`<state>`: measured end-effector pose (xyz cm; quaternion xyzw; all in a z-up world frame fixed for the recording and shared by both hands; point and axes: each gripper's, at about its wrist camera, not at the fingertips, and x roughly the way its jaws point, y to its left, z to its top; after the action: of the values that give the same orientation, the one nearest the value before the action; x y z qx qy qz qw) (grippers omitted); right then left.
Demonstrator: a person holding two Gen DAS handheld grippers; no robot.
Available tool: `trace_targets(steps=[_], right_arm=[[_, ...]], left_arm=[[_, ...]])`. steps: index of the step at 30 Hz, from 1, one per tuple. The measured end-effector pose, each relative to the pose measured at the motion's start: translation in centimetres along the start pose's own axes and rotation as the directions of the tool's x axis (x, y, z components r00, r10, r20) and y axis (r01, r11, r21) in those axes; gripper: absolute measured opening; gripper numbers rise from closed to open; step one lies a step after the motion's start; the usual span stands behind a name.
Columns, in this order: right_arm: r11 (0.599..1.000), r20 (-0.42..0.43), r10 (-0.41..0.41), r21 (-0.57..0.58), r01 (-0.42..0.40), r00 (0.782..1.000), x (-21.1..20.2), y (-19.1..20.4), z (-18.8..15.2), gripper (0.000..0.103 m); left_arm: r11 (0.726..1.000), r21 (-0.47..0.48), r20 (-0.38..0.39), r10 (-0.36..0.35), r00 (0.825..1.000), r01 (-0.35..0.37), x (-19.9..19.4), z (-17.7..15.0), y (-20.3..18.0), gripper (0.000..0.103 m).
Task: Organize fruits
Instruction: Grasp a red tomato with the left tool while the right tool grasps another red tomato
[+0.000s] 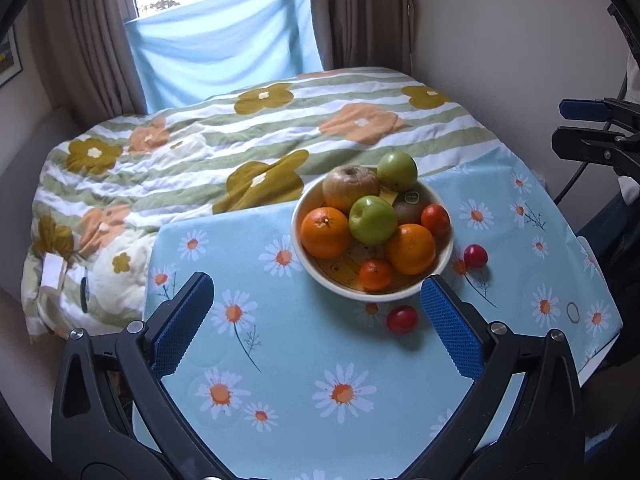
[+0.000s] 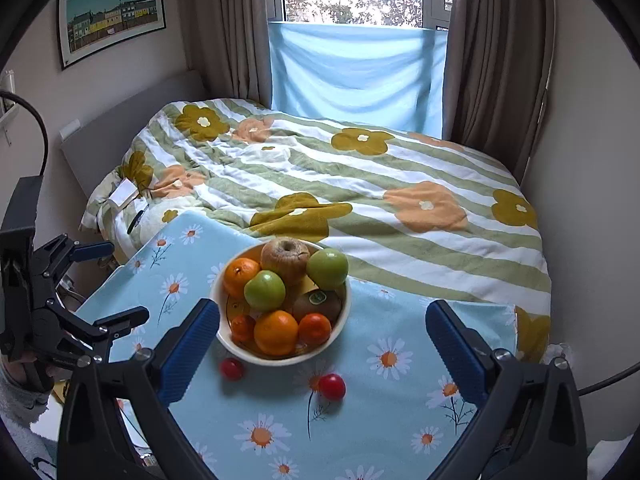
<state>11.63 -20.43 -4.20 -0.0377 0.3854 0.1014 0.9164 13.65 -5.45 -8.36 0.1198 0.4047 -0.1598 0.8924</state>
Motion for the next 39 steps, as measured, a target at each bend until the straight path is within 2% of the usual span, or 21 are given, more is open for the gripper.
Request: trace_targets(steps=[8,16,19,21,26,34,36,38,39], right_arm=[[1.0,-0.058,0.031,0.001,-0.031,0.998,0.1,-0.8,-5.0,0.103],[0.999,-0.144,0.051,0.015,-0.05,0.988,3.6,-1.7,-9.1,0.103],[0.998,-0.167,0.059,0.019,-0.057,0.984,5.3,-2.1,-10.0,0.103],[0.998,-0.186,0.069,0.027,-0.065,0.98,6.4,-2.4,-10.4,0.103],[0.998,-0.221,0.066,0.019,-0.063,0.973,8.6,-2.9,-10.9,0.103],[0.997,-0.264,0.072,0.0,-0.074,0.962,11.0,-3.3,-11.4,0.103],[0.997,-0.271,0.073,-0.004,-0.078,0.96,11.4,-3.3,-11.5,0.103],[0.997,-0.275,0.078,-0.005,-0.082,0.958,11.7,-3.4,-11.4,0.103],[0.996,-0.275,0.079,-0.006,-0.084,0.958,11.8,-3.4,-11.4,0.103]], left_arm=[[0.999,-0.01,-0.076,-0.031,0.997,0.031,1.7,-3.5,-3.7,0.103],[0.998,0.012,-0.132,-0.066,0.989,0.068,5.3,-4.9,-6.0,0.103],[0.997,0.029,-0.157,-0.069,0.985,0.074,7.1,-5.1,-6.5,0.097],[0.996,0.041,-0.176,-0.072,0.982,0.08,8.2,-5.1,-6.8,0.088],[0.994,0.073,-0.216,-0.067,0.974,0.084,10.3,-5.1,-7.3,0.078],[0.991,0.073,-0.251,-0.088,0.964,0.11,12.7,-4.9,-7.7,0.062],[0.991,0.072,-0.26,-0.094,0.961,0.116,13.0,-4.9,-7.7,0.051],[0.99,0.064,-0.263,-0.106,0.959,0.127,13.2,-5.1,-7.7,0.048],[0.989,0.057,-0.26,-0.115,0.959,0.134,13.2,-5.2,-7.7,0.043]])
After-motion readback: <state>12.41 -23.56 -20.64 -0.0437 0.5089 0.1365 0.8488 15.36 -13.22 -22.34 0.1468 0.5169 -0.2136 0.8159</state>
